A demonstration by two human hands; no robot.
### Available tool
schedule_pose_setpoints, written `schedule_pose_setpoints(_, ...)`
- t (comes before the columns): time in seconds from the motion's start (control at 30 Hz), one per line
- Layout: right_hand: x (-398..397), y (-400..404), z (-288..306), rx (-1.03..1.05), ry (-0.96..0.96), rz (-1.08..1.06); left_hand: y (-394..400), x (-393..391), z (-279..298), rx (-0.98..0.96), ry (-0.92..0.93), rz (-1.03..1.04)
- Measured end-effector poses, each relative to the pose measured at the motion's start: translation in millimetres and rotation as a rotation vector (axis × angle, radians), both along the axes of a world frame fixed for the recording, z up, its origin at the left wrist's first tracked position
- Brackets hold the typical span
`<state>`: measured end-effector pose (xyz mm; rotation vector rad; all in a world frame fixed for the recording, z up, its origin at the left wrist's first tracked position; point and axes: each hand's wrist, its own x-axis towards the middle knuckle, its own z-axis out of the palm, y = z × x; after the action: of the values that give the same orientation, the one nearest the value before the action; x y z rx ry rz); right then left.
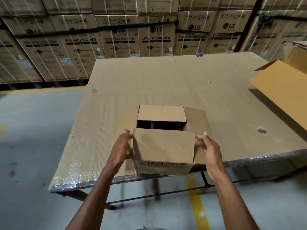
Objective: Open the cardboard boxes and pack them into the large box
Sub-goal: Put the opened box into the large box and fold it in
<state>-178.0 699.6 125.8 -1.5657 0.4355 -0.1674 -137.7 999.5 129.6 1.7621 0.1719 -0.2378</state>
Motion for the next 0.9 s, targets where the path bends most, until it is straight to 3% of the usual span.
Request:
schedule_pose_setpoints(0.13,-9.4,-14.0,9.1,-0.021,0.025,0.136,19.5,-8.6,1.3,-0.045,0.017,-0.066)
schedule_pose_setpoints(0.3,-24.5,-16.7,-6.6,-0.392,0.216,0.403,33.5,-16.3,-22.6,0.242,-0.034,-0.373)
schedule_pose_setpoints(0.43,-26.8,-9.5,-35.0,-0.476,0.373,0.632,27.1,-18.0,-44.2,0.341,-0.020,-0.459)
schedule_pose_setpoints(0.53,-21.9,4.0,-45.8,-0.668,0.363,0.573,18.0,-17.2,-56.0,0.455,-0.059,-0.438)
schedule_pose_setpoints(0.67,-21.2,17.5,-56.1,-0.861,0.246,0.376,5.8,-20.6,-74.3,0.563,-0.244,-0.308)
schedule_pose_setpoints(0.9,-21.5,26.1,-68.1,-0.926,0.156,0.226,-2.1,-25.0,-86.6,0.550,-0.373,-0.197)
